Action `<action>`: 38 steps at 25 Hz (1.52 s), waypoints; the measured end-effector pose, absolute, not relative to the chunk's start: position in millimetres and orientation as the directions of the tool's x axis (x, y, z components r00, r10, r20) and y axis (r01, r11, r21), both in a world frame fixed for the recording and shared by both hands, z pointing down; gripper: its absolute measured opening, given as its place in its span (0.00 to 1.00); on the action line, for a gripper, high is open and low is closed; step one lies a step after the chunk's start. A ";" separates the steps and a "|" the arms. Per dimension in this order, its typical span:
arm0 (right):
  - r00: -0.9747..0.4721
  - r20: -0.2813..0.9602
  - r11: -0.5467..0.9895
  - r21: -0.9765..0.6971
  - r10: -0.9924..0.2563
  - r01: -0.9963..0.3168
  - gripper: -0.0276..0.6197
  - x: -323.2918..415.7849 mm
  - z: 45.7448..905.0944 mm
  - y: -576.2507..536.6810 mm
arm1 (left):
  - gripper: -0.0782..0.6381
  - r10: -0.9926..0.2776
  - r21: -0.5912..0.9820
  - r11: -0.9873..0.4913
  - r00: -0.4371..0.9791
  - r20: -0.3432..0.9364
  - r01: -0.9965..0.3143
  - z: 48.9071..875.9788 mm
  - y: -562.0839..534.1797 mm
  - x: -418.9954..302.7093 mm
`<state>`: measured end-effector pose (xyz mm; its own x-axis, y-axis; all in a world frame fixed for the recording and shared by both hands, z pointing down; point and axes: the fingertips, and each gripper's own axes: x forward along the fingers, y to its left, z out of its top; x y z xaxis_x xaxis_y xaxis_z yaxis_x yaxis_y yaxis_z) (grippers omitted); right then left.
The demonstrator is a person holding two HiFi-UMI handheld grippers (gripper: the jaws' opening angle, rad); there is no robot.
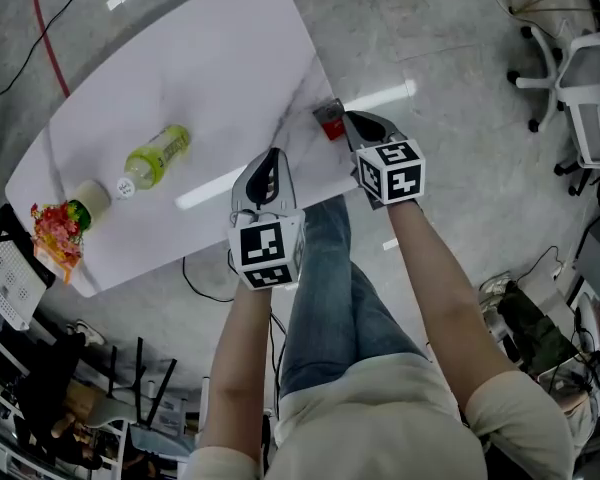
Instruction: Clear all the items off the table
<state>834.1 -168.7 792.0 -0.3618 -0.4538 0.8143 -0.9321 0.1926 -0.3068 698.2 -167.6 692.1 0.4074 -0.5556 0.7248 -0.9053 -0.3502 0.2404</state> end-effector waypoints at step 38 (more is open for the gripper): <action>-0.352 0.690 0.286 -0.214 -0.633 -0.934 0.04 804.2 594.4 -69.8 | 0.12 -0.639 0.225 -0.328 0.391 0.662 -0.917 569.8 -46.0 666.4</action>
